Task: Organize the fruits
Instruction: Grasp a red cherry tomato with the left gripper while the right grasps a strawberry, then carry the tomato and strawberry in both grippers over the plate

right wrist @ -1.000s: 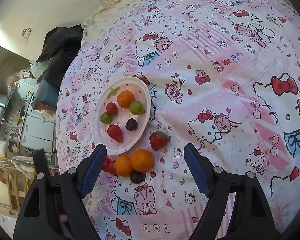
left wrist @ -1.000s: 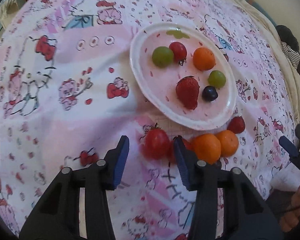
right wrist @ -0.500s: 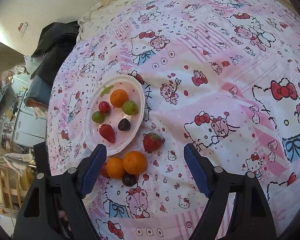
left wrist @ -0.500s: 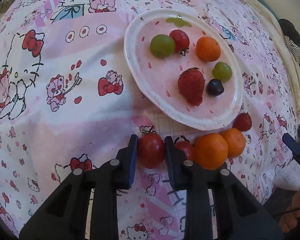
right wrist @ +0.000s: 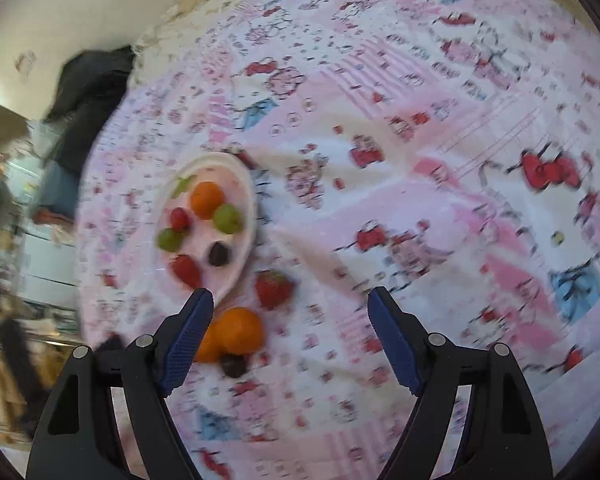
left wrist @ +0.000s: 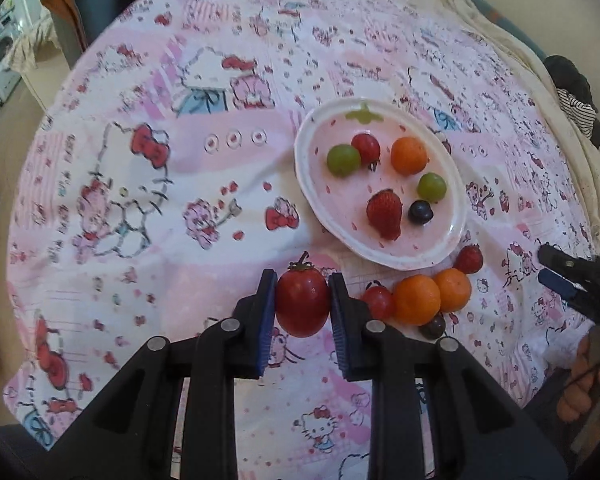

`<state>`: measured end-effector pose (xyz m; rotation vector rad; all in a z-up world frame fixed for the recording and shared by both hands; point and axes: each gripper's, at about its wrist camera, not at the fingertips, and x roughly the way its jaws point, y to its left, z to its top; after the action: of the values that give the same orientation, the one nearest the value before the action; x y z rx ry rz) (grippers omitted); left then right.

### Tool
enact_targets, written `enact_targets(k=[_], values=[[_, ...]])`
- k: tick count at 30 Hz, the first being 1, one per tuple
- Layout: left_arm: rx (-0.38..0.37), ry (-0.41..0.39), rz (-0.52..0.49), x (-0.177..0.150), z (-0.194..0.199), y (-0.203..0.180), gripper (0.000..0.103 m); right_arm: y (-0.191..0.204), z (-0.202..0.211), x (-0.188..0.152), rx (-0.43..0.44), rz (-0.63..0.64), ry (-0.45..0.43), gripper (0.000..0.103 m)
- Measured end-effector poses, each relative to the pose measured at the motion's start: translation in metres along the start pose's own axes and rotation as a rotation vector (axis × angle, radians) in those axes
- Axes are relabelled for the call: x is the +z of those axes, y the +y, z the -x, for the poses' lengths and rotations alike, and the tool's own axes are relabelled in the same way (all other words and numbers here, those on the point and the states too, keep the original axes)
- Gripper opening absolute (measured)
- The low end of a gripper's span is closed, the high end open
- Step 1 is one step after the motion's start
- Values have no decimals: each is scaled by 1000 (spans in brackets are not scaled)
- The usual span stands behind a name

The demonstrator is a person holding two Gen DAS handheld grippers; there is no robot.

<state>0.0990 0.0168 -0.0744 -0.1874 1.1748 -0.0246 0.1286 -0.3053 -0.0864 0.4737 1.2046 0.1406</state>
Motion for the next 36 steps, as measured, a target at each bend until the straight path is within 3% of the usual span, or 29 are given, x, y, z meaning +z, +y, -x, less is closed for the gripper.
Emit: enact_targets(k=[2, 9, 17, 22, 23, 30, 36], values=[[14, -19, -18, 0, 7, 0, 22, 0, -7, 4, -35, 17, 11, 81], [12, -41, -4, 6, 14, -1, 22, 14, -50, 9, 33, 40, 143, 51], [-2, -26, 4, 6, 9, -3, 22, 22, -82, 11, 34, 32, 191, 50], [-8, -20, 9, 7, 6, -4, 22, 25, -86, 8, 29, 55, 195, 38], [-9, -19, 8, 7, 6, -4, 22, 24, -87, 8, 29, 57, 196, 31], [2, -32, 5, 7, 8, -3, 22, 16, -75, 8, 75, 27, 178, 30], [28, -48, 11, 7, 12, 4, 22, 9, -47, 6, 96, 8, 107, 30]])
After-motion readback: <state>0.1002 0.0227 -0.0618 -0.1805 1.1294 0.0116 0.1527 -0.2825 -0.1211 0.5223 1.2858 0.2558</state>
